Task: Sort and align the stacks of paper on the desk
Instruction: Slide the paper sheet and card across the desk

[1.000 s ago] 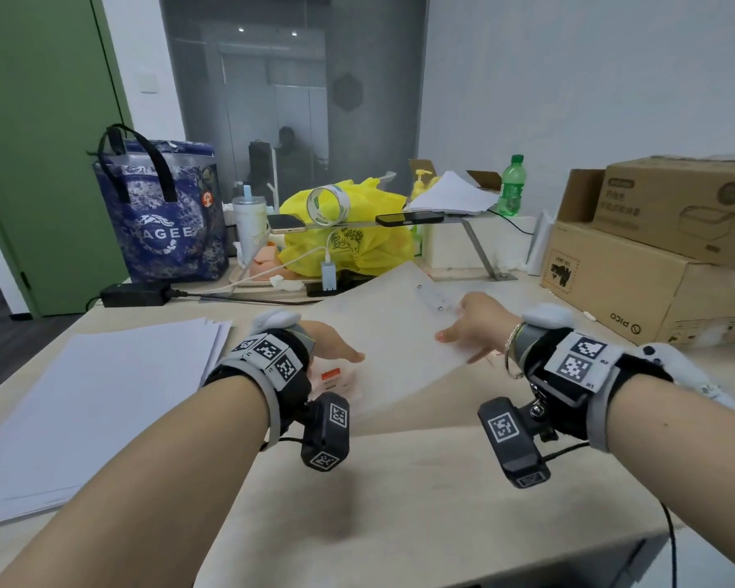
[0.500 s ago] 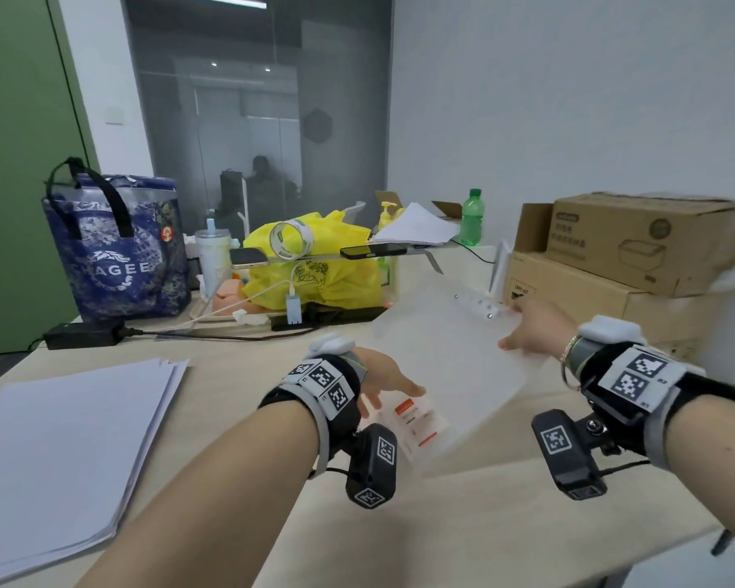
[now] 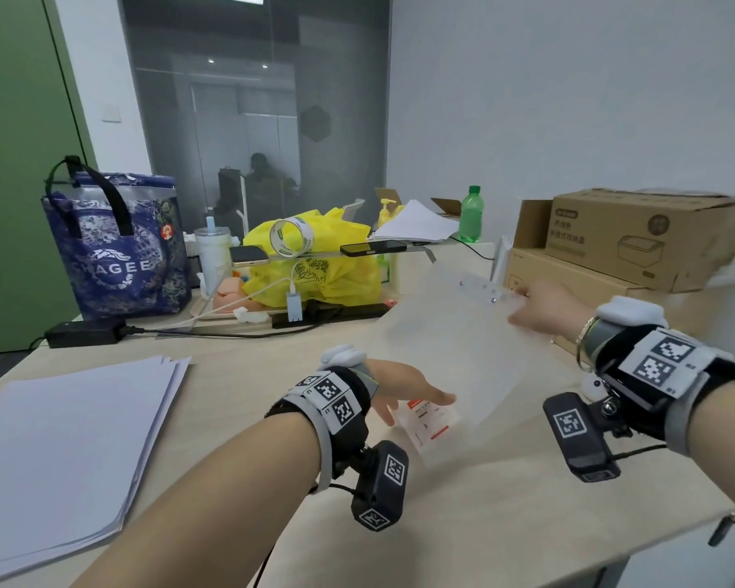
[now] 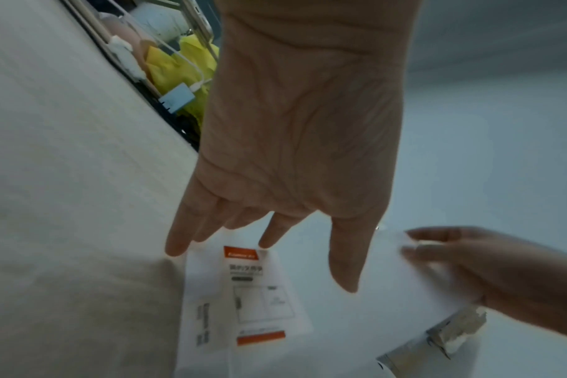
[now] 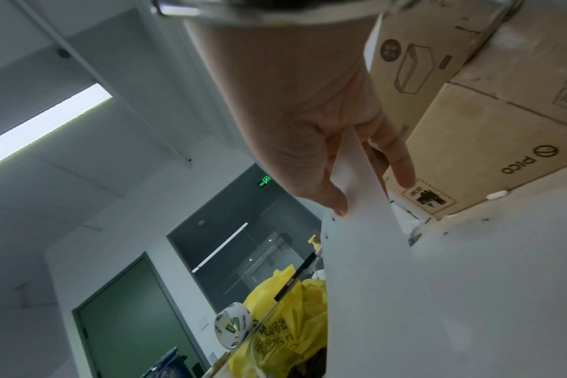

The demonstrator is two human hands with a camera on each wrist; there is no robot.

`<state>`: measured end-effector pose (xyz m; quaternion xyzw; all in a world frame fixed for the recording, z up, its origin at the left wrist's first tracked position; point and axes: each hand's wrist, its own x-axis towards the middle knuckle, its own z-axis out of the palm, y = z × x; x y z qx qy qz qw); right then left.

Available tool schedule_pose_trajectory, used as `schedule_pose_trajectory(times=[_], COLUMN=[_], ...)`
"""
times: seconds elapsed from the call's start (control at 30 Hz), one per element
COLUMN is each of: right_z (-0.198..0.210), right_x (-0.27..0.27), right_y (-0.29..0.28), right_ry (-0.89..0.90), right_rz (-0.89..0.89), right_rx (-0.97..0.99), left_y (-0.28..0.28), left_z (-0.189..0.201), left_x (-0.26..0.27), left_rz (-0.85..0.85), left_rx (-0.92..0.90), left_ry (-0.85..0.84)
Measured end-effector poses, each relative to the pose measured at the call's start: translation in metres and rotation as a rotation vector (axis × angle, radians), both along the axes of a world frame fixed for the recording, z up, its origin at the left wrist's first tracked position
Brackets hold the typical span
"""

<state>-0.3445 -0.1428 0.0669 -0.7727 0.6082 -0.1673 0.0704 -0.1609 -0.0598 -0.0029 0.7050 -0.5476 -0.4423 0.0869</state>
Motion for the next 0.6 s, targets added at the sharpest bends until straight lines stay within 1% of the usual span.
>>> schedule_pose_trajectory(times=[0.07, 0.17, 0.3, 0.37, 0.43, 0.5, 0.6], right_z=[0.010, 0.027, 0.046, 0.052, 0.056, 0.057, 0.055], right_x=[0.007, 0.020, 0.041, 0.056, 0.071, 0.085, 0.102], right_y=[0.007, 0.019, 0.040, 0.051, 0.065, 0.081, 0.100], right_ry=[-0.032, -0.106, -0.195, -0.300, -0.419, -0.494, -0.510], right_rz=[0.023, 0.081, 0.180, 0.242, 0.288, 0.328, 0.423], right_rx=[-0.031, -0.077, -0.034, 0.004, 0.067, 0.160, 0.262], left_y=[0.007, 0.016, 0.032, 0.040, 0.048, 0.056, 0.066], left_z=[0.001, 0.012, 0.036, 0.047, 0.057, 0.064, 0.076], left_x=[0.002, 0.013, 0.026, 0.030, 0.034, 0.041, 0.058], left_rz=[0.017, 0.074, 0.082, 0.101, 0.140, 0.189, 0.284], left_rx=[-0.002, -0.004, -0.123, -0.199, -0.285, -0.378, -0.494], left_ry=[0.071, 0.241, 0.394, 0.473, 0.512, 0.526, 0.535])
